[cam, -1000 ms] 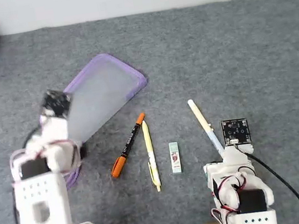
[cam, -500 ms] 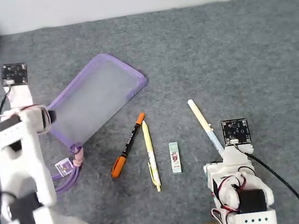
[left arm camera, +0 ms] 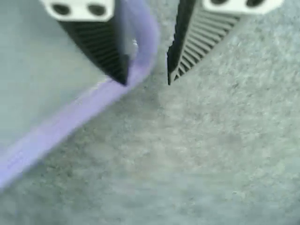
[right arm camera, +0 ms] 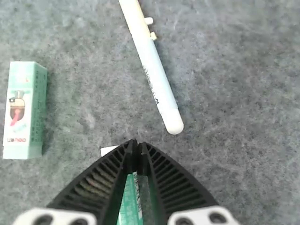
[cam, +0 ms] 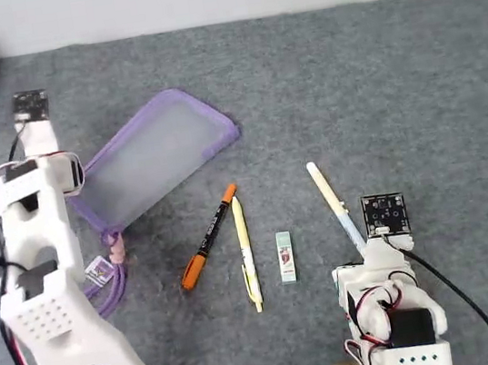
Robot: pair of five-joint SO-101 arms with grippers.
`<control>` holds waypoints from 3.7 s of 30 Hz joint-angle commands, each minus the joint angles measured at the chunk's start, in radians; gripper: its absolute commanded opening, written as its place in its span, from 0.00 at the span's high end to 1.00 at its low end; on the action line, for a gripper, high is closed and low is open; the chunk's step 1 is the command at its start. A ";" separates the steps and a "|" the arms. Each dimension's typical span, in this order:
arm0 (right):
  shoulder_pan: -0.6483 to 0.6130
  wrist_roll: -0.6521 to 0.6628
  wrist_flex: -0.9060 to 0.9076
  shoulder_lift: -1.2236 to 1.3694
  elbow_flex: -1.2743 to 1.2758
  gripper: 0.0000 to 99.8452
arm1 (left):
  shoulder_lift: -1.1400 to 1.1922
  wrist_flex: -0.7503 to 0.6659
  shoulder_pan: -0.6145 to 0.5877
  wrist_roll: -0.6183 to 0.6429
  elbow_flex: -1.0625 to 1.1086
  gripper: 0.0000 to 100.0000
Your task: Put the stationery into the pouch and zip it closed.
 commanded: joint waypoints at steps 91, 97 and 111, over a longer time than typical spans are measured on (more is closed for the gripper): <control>-0.871 -0.279 -0.677 1.526 -0.931 0.91 | -1.352 0.542 -0.256 -0.052 0.872 0.98; -0.886 -0.276 -0.745 1.613 -0.985 0.91 | -1.350 0.543 -0.267 -0.051 0.874 0.98; -0.900 -0.282 -0.631 1.937 -1.286 0.91 | -1.356 0.499 -0.270 -0.051 0.935 0.98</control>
